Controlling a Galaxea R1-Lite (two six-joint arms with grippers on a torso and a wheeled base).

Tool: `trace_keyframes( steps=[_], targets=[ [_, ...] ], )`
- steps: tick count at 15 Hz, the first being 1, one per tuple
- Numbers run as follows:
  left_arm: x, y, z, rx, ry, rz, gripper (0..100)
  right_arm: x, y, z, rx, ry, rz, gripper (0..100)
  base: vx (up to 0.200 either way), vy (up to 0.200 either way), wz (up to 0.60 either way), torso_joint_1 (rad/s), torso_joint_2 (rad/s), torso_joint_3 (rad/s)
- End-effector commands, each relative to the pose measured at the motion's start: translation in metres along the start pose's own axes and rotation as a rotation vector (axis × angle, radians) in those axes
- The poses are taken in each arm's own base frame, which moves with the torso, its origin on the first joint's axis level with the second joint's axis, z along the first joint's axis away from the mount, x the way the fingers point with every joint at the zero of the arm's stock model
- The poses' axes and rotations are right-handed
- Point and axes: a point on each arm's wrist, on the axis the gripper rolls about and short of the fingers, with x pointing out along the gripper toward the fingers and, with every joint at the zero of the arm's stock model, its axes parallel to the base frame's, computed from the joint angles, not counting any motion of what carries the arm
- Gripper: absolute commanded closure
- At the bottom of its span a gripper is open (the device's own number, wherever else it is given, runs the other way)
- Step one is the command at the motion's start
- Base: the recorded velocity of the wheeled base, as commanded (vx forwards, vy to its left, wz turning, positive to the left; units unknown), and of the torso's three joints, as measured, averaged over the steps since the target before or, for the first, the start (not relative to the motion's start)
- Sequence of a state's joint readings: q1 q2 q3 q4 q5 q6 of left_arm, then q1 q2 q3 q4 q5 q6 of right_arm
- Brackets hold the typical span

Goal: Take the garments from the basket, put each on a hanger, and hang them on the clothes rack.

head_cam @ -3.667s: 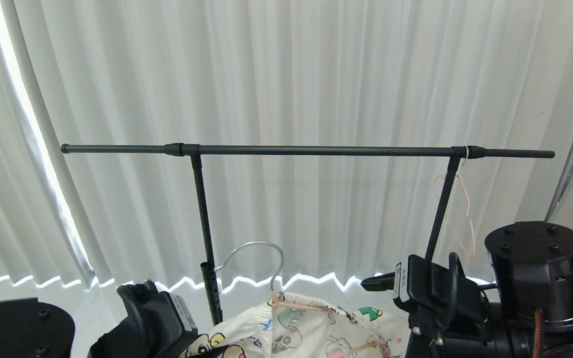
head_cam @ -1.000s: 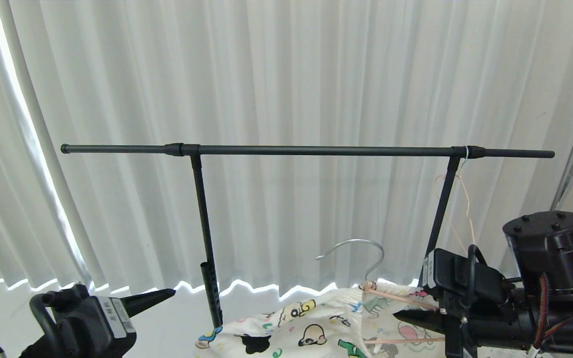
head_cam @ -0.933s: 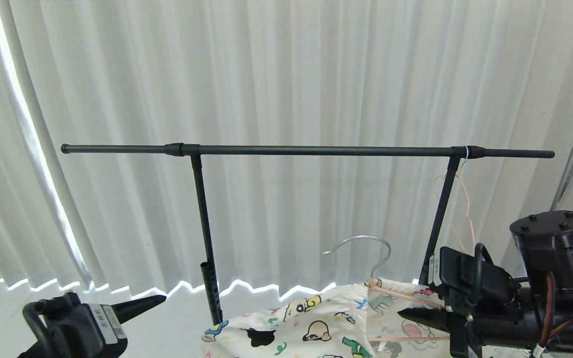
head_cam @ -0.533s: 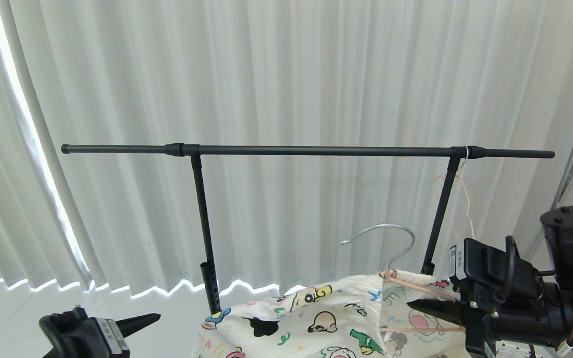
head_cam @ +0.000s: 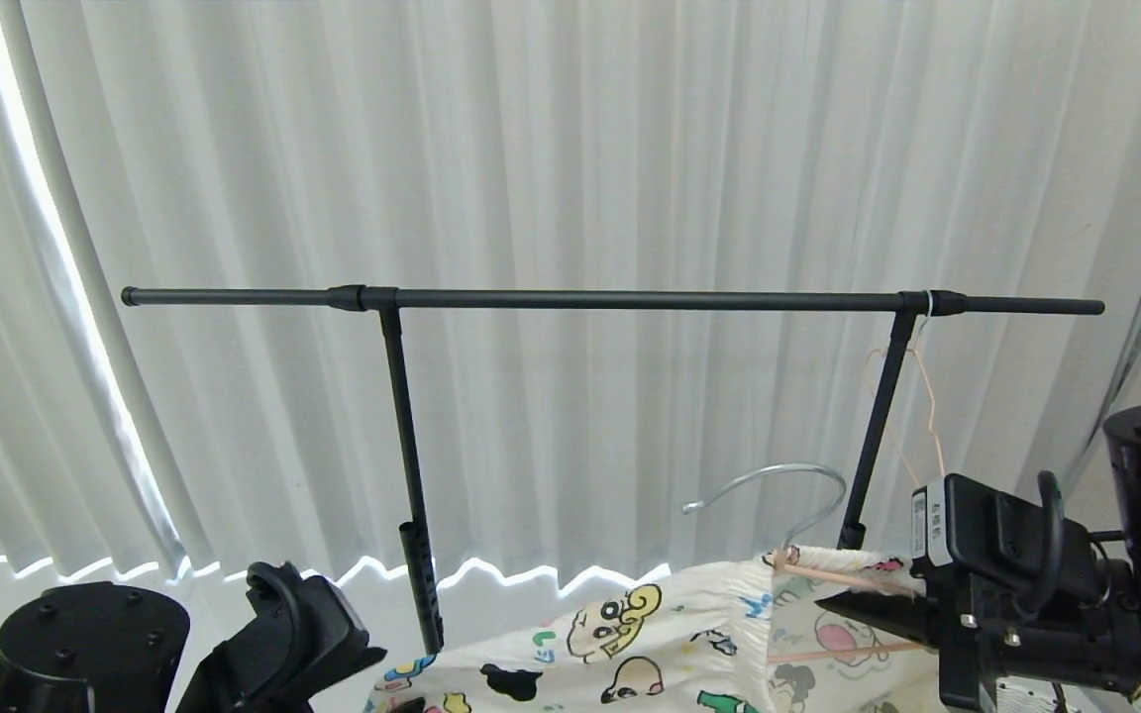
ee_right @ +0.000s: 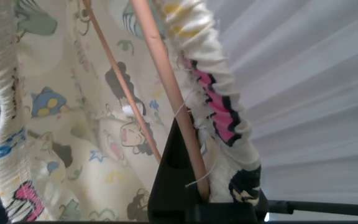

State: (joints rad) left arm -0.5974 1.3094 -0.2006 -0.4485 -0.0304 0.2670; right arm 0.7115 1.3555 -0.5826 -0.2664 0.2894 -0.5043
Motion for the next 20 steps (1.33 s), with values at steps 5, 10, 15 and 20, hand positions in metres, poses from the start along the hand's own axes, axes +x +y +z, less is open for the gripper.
trace_keyframes(
  steps=[5, 10, 15, 20],
  targets=[
    [0.002, 0.015, -0.017, -0.085, 0.084, 0.091, 100, -0.001, -0.003, -0.001, 0.011, 0.001, -0.012, 100, 0.000, 0.000, 0.00, 0.000, 0.00, 0.000],
    [0.000, 0.027, -0.026, -0.143, 0.125, 0.172, 100, -0.002, -0.006, -0.002, 0.035, 0.001, -0.031, 100, 0.000, 0.000, 0.00, 0.000, 0.00, 0.000],
    [-0.004, 0.024, -0.029, -0.137, 0.131, 0.202, 100, -0.002, -0.007, -0.001, 0.049, -0.004, -0.037, 100, 0.000, 0.000, 0.00, 0.000, 0.00, 0.000],
    [-0.011, 0.015, -0.031, -0.103, 0.092, 0.176, 0, -0.002, -0.007, -0.001, 0.049, -0.003, -0.035, 100, 0.000, 0.000, 0.00, 0.000, 0.00, 0.000]
  ],
)
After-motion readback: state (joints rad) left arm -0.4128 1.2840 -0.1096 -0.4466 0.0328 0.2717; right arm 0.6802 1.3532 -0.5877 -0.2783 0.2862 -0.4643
